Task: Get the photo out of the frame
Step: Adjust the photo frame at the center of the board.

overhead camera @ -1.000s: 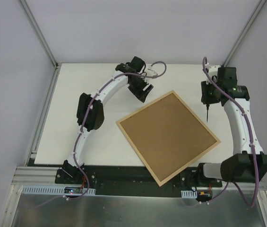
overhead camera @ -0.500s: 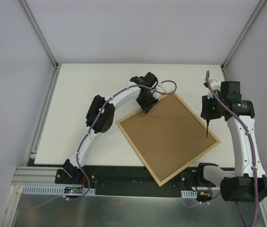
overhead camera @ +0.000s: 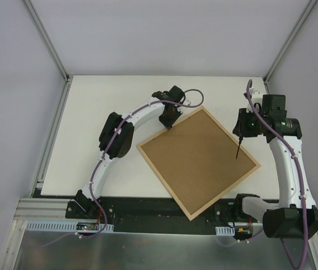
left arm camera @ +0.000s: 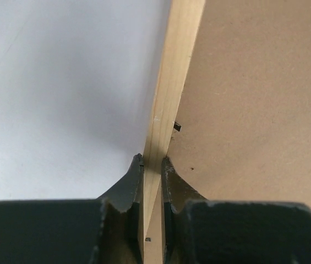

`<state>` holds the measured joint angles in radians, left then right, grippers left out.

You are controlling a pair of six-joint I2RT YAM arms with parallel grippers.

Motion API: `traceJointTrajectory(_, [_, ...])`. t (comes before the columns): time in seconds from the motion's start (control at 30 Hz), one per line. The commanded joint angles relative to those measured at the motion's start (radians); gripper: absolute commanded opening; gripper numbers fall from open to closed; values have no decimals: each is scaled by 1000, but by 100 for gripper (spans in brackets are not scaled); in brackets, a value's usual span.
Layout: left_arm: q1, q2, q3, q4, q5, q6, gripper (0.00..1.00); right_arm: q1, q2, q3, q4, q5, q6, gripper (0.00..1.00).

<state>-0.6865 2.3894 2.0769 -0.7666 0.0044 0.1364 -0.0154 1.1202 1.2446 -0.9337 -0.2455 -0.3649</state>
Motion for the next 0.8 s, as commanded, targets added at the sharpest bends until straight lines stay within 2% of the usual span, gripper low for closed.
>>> traceJointTrajectory(0.0, [188, 4, -77, -155, -109, -254, 0, 6, 23, -34, 211, -75, 131, 0])
traceJointTrajectory(0.1, [278, -36, -150, -163, -87, -342, 0, 6, 65, -39, 306, -118, 196, 0])
traceJointTrajectory(0.2, [320, -91, -240, -140, -109, -385, 0, 6, 114, -27, 364, -159, 253, 0])
traceJointTrajectory(0.27, [335, -143, -302, -111, -63, -402, 0, 8, 142, -34, 403, -188, 294, 1])
traceJointTrajectory(0.4, [314, -246, -432, -44, 104, -429, 0, 9, 190, -65, 484, -239, 392, 0])
traceJointTrajectory(0.5, [265, -275, -457, -34, 175, -413, 0, 14, 236, -68, 515, -282, 437, 0])
traceJointTrajectory(0.63, [239, -285, -431, -37, 200, -383, 0, 37, 288, -63, 562, -342, 478, 0])
traceJointTrajectory(0.77, [272, -291, -361, -63, 184, -351, 25, 58, 337, -48, 613, -409, 527, 1])
